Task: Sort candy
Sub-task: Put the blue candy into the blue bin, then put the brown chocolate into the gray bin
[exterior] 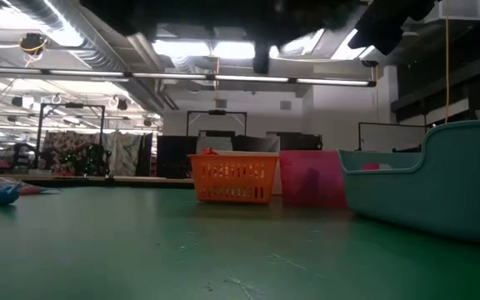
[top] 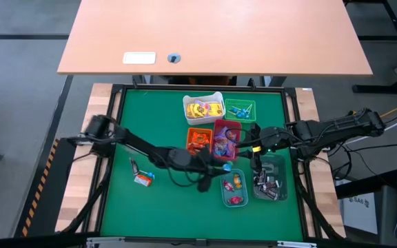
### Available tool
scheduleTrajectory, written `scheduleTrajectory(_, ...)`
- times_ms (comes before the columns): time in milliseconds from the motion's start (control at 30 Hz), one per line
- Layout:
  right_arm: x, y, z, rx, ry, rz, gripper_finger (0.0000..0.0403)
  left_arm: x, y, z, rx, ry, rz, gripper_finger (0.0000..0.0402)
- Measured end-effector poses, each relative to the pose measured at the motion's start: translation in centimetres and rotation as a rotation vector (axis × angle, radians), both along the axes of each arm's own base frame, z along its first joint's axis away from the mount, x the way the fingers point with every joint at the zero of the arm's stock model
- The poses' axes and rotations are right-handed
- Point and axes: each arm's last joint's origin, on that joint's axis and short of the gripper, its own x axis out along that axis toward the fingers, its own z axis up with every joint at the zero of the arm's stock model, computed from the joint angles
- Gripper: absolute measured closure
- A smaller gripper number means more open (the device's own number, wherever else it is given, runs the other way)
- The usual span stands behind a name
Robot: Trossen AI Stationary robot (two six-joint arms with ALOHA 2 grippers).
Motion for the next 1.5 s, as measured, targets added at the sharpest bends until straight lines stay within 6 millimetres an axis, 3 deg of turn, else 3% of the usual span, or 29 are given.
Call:
scheduleTrajectory(267, 0.0, 0.0, 0.0, 0.0, 0.0, 0.0, 0.0251, 3.4, -1.4, -4.2, 0.016, 0.07, -0.012, 0.0309)
scheduleTrajectory(467, 0.0, 0.0, 0.0, 0.0, 0.001, 0.0, 0.0251, 4.6, -2.6, -6.2, 0.004, 0.097, -0.031, 0.0265)
scheduleTrajectory(767, 0.0, 0.0, 0.0, 0.0, 0.001, 0.0, 0.0251, 4.9, -2.1, -6.4, -0.019, 0.104, -0.017, 0.0195)
scheduleTrajectory(933, 0.0, 0.0, 0.0, 0.003, 0.002, 0.002, 0.0251, 4.5, -1.2, -4.4, 0.072, 0.157, -0.071, 0.0192)
scheduleTrajectory(1167, 0.0, 0.0, 0.0, 0.009, 0.003, 0.007, 0.0251, 0.8, 1.1, 0.9, 0.138, 0.468, -0.123, 0.0192)
scheduleTrajectory(1400, 0.0, 0.0, 0.0, 0.009, 0.003, 0.007, 0.0251, -6.1, 2.9, 6.0, 0.236, 0.769, -0.109, 0.0192)
scheduleTrajectory(1500, 0.0, 0.0, 0.0, 0.009, 0.003, 0.007, 0.0251, -9.4, 3.4, 7.4, 0.193, 0.876, -0.035, 0.0191)
